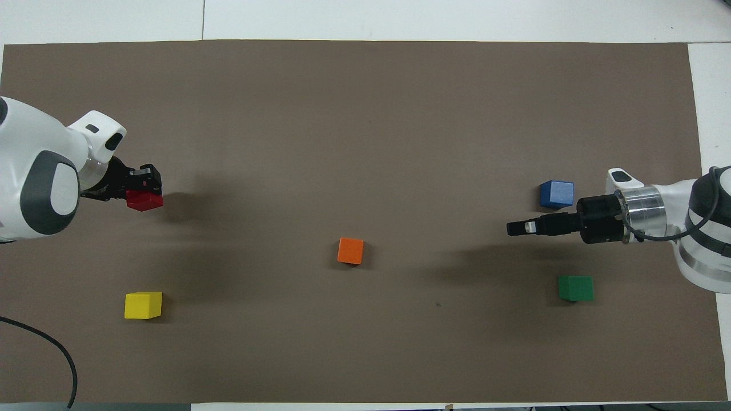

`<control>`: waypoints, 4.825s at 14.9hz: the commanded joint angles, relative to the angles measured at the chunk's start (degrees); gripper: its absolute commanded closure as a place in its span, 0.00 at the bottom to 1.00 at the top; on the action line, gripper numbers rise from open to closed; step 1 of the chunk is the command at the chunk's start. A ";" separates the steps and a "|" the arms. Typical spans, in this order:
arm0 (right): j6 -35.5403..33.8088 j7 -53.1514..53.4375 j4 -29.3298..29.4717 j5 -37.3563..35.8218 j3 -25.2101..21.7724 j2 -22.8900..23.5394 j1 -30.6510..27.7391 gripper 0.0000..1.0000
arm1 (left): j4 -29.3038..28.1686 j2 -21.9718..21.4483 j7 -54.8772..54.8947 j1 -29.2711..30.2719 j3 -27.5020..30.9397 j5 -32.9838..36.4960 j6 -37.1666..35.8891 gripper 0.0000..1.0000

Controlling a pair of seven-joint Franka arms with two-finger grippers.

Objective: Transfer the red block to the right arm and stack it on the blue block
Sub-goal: 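Grasp the red cube with the left gripper while the right gripper advances, then carry the red cube toward the right gripper while the right gripper approaches, then close the right gripper on the red cube held by the left gripper, then open the left gripper and withdraw it while the right gripper pulls back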

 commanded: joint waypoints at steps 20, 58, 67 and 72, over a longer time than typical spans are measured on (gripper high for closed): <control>-13.46 -1.27 -6.50 51.22 0.93 2.14 28.56 0.00 | -17.09 -25.17 -64.66 -16.25 -6.96 -44.93 14.68 1.00; -10.38 -0.22 -1.66 57.03 0.84 4.61 30.59 1.00 | -18.33 -29.48 -68.72 -7.85 -6.52 -39.06 10.40 0.00; 14.05 16.56 -1.57 23.75 0.66 -13.49 20.84 1.00 | -17.27 -28.34 -40.82 0.95 -6.52 -13.67 10.90 0.00; 13.97 16.22 -1.31 -2.85 0.40 -14.99 11.97 1.00 | -7.36 -23.78 -22.33 2.99 -6.17 -0.48 1.17 0.00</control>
